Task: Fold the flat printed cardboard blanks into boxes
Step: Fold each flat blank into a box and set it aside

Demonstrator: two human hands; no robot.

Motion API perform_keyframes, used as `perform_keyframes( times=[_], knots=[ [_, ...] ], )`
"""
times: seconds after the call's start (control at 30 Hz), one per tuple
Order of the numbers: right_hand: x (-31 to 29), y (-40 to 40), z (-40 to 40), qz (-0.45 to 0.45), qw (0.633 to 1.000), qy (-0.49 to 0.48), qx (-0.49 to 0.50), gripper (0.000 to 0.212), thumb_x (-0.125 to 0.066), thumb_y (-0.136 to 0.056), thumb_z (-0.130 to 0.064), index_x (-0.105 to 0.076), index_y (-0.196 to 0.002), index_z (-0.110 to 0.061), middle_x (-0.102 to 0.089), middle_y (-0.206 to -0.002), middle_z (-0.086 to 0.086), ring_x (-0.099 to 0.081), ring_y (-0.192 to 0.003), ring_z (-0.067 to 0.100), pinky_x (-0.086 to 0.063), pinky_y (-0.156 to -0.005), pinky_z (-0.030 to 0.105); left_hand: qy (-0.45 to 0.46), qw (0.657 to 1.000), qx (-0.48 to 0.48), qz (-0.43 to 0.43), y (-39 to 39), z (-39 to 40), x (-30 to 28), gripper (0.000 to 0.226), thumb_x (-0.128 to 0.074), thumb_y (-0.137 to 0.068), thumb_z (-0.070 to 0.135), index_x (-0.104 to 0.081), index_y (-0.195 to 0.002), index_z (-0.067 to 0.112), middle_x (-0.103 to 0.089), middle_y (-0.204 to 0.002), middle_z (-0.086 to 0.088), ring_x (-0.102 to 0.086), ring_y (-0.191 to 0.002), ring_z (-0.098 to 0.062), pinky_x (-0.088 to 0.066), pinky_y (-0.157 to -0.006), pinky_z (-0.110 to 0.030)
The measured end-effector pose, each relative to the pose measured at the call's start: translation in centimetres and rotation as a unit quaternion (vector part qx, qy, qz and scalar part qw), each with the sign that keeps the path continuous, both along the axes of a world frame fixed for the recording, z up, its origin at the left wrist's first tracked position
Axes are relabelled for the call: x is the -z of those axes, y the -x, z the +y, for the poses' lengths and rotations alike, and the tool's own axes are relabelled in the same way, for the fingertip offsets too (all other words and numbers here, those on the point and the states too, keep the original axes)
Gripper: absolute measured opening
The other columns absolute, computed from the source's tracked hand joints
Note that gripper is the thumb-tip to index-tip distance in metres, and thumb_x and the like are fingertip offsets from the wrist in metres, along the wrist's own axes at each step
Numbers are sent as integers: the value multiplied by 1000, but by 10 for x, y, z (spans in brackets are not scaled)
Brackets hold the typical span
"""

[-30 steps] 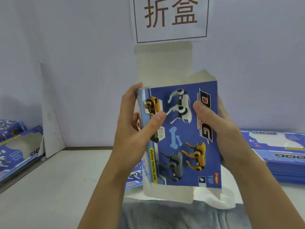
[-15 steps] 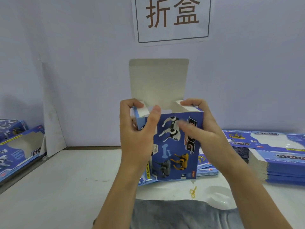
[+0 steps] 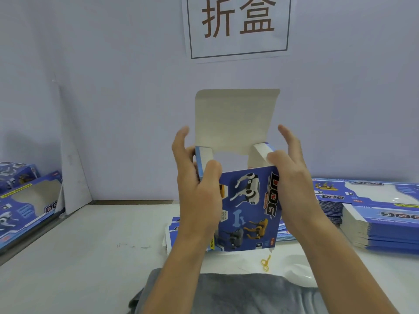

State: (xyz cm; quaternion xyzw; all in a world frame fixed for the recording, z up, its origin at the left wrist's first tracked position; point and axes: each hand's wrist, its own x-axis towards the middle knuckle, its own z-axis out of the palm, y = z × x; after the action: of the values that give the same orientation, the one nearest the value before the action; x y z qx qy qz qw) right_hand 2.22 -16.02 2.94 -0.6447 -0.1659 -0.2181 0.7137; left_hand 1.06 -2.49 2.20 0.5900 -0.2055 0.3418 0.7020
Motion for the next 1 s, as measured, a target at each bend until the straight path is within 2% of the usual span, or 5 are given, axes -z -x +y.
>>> perform_keyframes(
  times=[0.1,0.27,0.37,0.57,1.0],
  knots=[
    [-2,0,1,-16,999,26,-17,51,-41,-80,-31,-53,-119,-61,-61,-90,17,-54,-77,31,-48,-74,44,10,1000,-1,2,-2,4,-1,68,-46,-83,21,-33,-146,45,-55,-97,12,-49,-60,0,-47,-50,-15],
    [-1,1,5,-20,1000,-9,-13,20,-46,-85,-33,-59,-94,-44,-51,-79,13,-49,-67,31,-44,-59,45,15,999,-5,-29,-3,5,-4,23,-49,-87,18,-54,-109,24,-60,-88,10,-55,-69,-1,-44,-52,-10],
    [1,-1,2,-51,997,-36,-36,25,-42,-85,-26,-64,-88,-37,-69,-82,4,-67,-70,24,-54,-61,37,51,997,48,-28,-3,6,-1,25,-45,-89,28,-55,-103,10,-64,-115,0,-67,-104,-18,-54,-60,-19],
    [0,7,-5,-44,963,-130,-231,54,-35,-89,-36,-58,-126,-4,-67,-112,22,-66,-97,34,-58,-73,36,80,991,105,-21,-4,12,1,39,-50,-79,56,-55,-101,25,-62,-127,8,-66,-114,-22,-59,-70,-27],
    [2,6,4,-109,990,-28,-90,23,-48,-94,-34,-60,-110,-22,-71,-91,2,-72,-79,20,-58,-58,32,3,999,34,-10,-11,17,5,28,-46,-86,62,-53,-103,41,-61,-118,-4,-66,-113,-27,-60,-64,-26]
  ],
)
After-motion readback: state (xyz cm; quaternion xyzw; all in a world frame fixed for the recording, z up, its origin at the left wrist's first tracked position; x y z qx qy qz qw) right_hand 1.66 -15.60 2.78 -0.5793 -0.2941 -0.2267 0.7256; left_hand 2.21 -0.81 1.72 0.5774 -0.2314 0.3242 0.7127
